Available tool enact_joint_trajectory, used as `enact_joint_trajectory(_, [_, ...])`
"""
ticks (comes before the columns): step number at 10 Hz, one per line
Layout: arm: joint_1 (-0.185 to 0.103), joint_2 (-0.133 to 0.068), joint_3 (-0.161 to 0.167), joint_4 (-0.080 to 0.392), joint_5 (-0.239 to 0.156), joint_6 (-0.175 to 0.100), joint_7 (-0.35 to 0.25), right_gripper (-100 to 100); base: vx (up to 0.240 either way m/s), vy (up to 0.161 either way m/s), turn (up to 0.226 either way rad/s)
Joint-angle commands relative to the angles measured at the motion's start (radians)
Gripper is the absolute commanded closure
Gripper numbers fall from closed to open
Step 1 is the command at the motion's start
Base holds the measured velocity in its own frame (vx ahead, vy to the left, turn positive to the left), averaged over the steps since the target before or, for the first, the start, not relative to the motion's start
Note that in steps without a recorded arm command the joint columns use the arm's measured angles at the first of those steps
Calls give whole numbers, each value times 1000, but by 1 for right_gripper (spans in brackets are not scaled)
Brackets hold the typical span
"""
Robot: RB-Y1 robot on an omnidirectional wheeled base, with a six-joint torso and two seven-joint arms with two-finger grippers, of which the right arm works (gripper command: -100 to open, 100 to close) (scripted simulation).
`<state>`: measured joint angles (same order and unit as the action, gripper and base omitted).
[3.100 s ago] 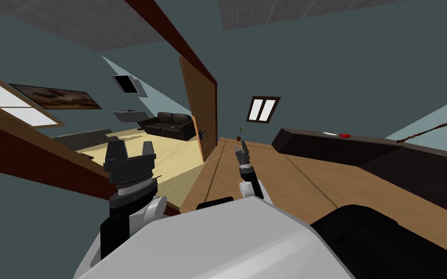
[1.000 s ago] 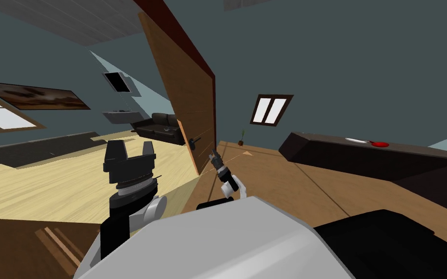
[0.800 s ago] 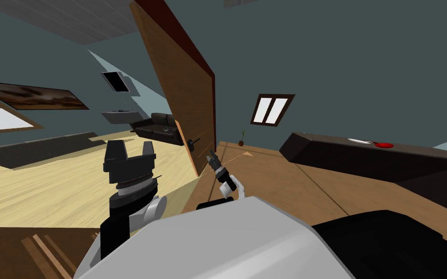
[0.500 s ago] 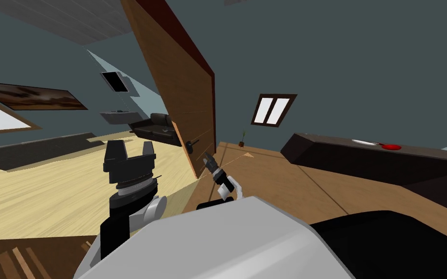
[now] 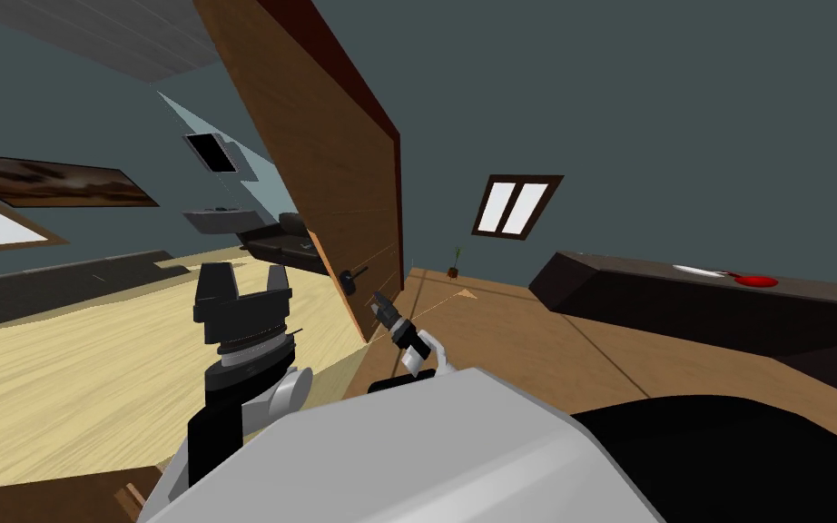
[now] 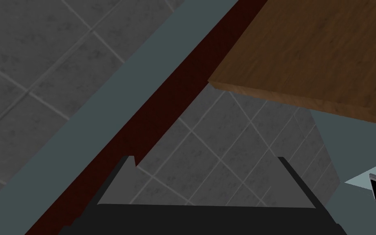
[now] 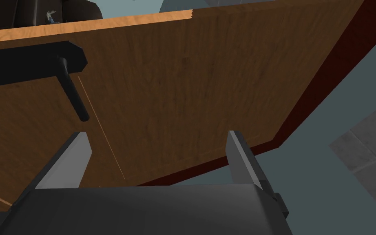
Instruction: Push the door open
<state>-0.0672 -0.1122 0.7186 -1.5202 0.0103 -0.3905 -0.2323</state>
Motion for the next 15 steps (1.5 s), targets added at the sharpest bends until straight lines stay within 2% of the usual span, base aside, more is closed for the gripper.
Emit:
enact_joint_trajectory(1, [-19, -5, 36, 26, -3, 5, -8, -100, 203, -31, 10])
enact_joint_trajectory(7, [-94, -1, 123, 129, -13, 9, -29, -100, 157, -44, 6])
enact_joint_trajectory(8, [-118, 0, 150, 161, -17, 10, -36, -100, 189, -49, 5])
enact_joint_trajectory(15, [-222, 10, 270, 303, -31, 16, -65, -100, 188, -51, 7])
